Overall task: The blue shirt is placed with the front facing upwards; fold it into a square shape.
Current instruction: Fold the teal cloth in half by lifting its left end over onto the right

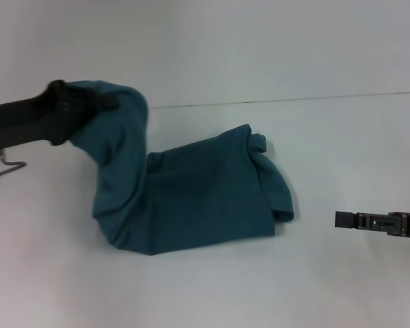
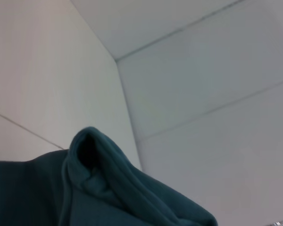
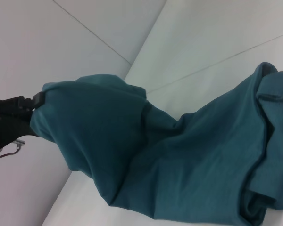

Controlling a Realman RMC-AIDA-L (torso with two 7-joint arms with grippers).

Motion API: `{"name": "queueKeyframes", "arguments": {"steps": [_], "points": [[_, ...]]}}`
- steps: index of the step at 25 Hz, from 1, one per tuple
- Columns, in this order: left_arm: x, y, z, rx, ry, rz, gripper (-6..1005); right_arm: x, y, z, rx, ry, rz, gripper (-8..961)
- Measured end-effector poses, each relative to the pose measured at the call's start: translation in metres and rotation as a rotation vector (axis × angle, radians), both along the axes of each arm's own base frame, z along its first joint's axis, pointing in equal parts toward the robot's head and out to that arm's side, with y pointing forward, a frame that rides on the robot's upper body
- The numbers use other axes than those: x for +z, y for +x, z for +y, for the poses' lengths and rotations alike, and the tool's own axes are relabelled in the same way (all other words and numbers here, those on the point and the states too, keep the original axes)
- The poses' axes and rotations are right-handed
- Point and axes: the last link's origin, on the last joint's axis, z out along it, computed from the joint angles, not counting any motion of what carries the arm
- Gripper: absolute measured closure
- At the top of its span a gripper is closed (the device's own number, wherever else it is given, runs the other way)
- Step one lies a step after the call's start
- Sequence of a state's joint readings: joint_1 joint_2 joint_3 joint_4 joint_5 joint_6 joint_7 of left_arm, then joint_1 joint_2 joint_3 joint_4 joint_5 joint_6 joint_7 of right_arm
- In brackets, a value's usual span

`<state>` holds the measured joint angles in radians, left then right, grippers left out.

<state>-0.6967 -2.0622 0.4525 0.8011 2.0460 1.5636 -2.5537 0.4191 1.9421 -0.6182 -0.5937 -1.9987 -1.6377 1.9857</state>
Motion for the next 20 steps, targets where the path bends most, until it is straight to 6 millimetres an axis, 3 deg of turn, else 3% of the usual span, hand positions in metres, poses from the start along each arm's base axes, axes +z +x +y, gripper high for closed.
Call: {"name": "queueKeyframes", "arguments": {"steps": [11, 20], "points": [[-0.058, 0.02, 0.012, 0.001, -0.044, -0.01, 879, -0.001, 0.0, 0.0, -0.003, -0.005, 0.004, 313], [-0.078, 0.025, 0.018, 0.027, -0.059, 0.002, 880, -0.002, 0.0, 0.0, -0.005, -0.004, 0.003, 314]]}}
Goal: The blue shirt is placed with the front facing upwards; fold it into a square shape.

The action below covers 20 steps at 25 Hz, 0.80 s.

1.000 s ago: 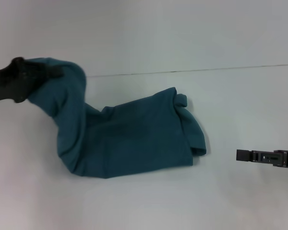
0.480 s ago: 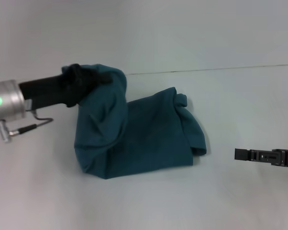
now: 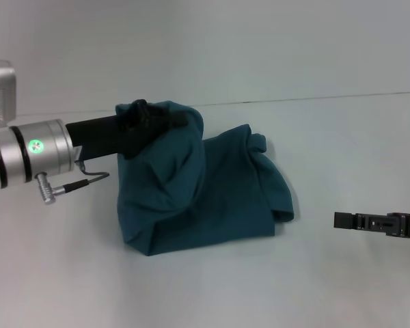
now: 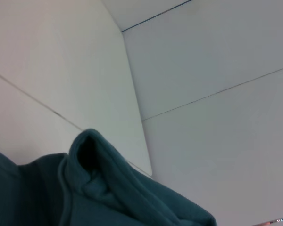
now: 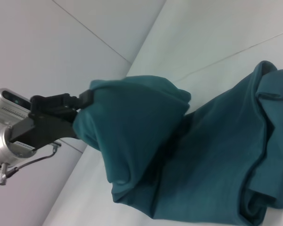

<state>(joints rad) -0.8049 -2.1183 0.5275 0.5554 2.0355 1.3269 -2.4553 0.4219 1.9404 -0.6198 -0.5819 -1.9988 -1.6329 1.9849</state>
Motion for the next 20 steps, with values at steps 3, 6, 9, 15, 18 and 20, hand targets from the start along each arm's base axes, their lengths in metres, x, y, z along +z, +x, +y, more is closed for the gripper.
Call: {"name": "queueKeyframes", "arguments": {"steps": [3, 6, 9, 15, 18, 20], "points": [[-0.003, -0.001, 0.002, 0.014, 0.006, 0.009, 879, 0.0, 0.0, 0.0, -0.001, 0.0, 0.0, 315], [-0.008, 0.004, 0.002, 0.007, -0.003, 0.009, 877, 0.0, 0.0, 0.0, -0.001, 0.001, 0.0, 315], [-0.014, 0.009, 0.002, -0.006, -0.02, 0.02, 701, -0.001, -0.001, 0.001, -0.001, 0.0, 0.001, 316], [-0.012, 0.023, -0.004, -0.076, -0.027, -0.047, 466, -0.002, -0.003, 0.003, 0.005, 0.0, 0.003, 317], [-0.002, 0.027, -0.005, -0.121, 0.006, -0.094, 405, -0.002, -0.003, 0.004, 0.002, 0.003, 0.0, 318], [0.006, 0.023, -0.006, -0.126, 0.026, -0.109, 364, -0.002, -0.003, 0.004, 0.002, 0.004, -0.001, 318]]}}
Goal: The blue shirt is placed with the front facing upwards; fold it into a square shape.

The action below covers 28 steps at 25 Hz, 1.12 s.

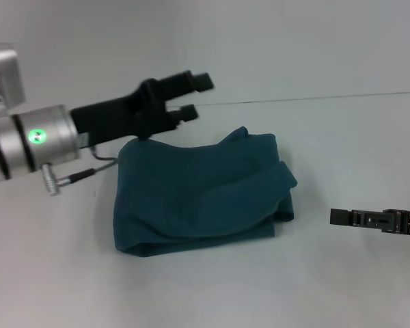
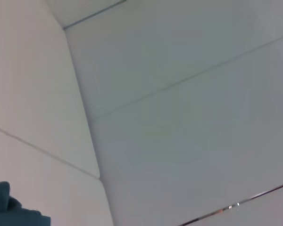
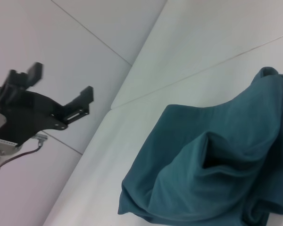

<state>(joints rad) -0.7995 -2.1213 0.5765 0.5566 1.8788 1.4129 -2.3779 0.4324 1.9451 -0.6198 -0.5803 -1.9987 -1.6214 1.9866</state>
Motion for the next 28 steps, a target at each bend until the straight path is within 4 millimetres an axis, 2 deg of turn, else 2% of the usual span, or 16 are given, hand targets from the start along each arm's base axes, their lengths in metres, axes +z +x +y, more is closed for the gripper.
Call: {"name": "queueKeyframes", "arguments": {"steps": [5, 11, 14, 19, 21, 22, 23, 28], "points": [[0.017, -0.024, -0.008, 0.012, 0.004, 0.017, 261, 0.001, 0.001, 0.0, 0.0, 0.0, -0.003, 319], [0.038, -0.066, -0.029, 0.034, 0.026, 0.125, 157, 0.009, -0.002, 0.004, 0.007, -0.012, -0.008, 320], [0.046, -0.083, -0.04, 0.019, 0.04, 0.22, 161, 0.018, -0.006, 0.014, -0.01, -0.048, -0.034, 321], [0.045, -0.105, -0.05, 0.077, 0.018, 0.297, 165, 0.04, -0.022, 0.048, -0.076, -0.064, -0.102, 322], [0.041, -0.11, -0.048, 0.132, 0.024, 0.294, 166, 0.056, -0.035, 0.068, -0.116, -0.032, -0.114, 322], [0.039, -0.112, -0.047, 0.16, 0.027, 0.291, 166, 0.067, -0.047, 0.085, -0.156, -0.002, -0.116, 322], [0.036, -0.115, -0.046, 0.196, 0.027, 0.286, 166, 0.067, -0.047, 0.085, -0.156, -0.002, -0.116, 322], [0.026, -0.126, -0.041, 0.299, 0.032, 0.276, 168, 0.089, -0.066, 0.119, -0.257, 0.091, -0.161, 323]]}}
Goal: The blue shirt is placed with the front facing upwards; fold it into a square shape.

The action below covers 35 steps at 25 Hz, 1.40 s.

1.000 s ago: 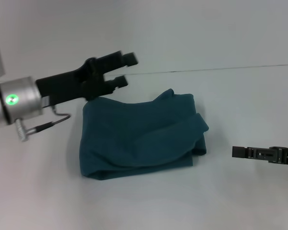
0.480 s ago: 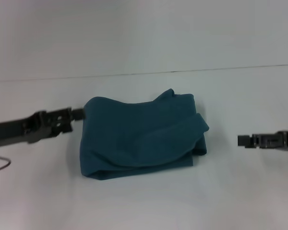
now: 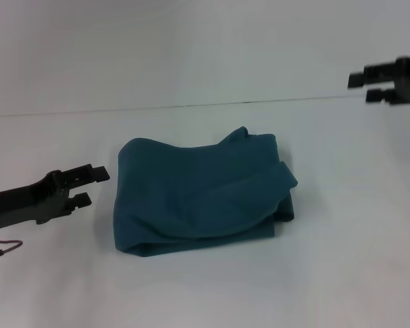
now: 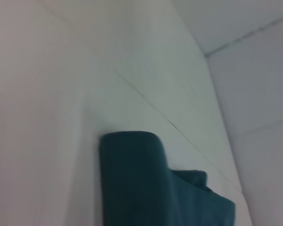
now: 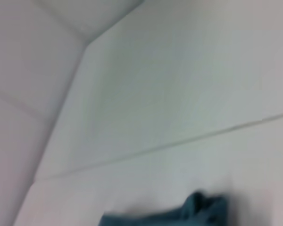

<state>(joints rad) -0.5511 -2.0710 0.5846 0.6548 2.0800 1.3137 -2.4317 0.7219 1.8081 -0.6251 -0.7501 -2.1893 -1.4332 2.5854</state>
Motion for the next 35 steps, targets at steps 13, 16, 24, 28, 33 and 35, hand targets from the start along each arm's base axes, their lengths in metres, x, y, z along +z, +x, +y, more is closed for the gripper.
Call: {"name": "queueKeyframes", "arguments": {"steps": [13, 16, 24, 28, 33, 35], "points": [[-0.031, 0.002, 0.008, 0.012, -0.057, 0.102, 204, 0.011, -0.027, 0.038, 0.001, 0.108, -0.18, 326], [-0.04, 0.005, 0.01, 0.006, -0.073, 0.124, 221, 0.011, -0.029, 0.038, 0.006, 0.109, -0.179, 326], [-0.062, 0.025, 0.017, -0.044, -0.13, 0.141, 266, 0.011, -0.025, 0.036, 0.002, 0.107, -0.176, 328], [-0.064, 0.032, 0.02, -0.059, -0.143, 0.149, 289, 0.011, -0.025, 0.035, 0.003, 0.103, -0.171, 329], [-0.059, 0.032, 0.019, -0.063, -0.143, 0.135, 317, 0.01, -0.028, 0.034, 0.01, 0.093, -0.158, 330], [-0.059, 0.032, 0.018, -0.066, -0.145, 0.133, 329, 0.01, -0.028, 0.034, 0.01, 0.093, -0.155, 330]]}}
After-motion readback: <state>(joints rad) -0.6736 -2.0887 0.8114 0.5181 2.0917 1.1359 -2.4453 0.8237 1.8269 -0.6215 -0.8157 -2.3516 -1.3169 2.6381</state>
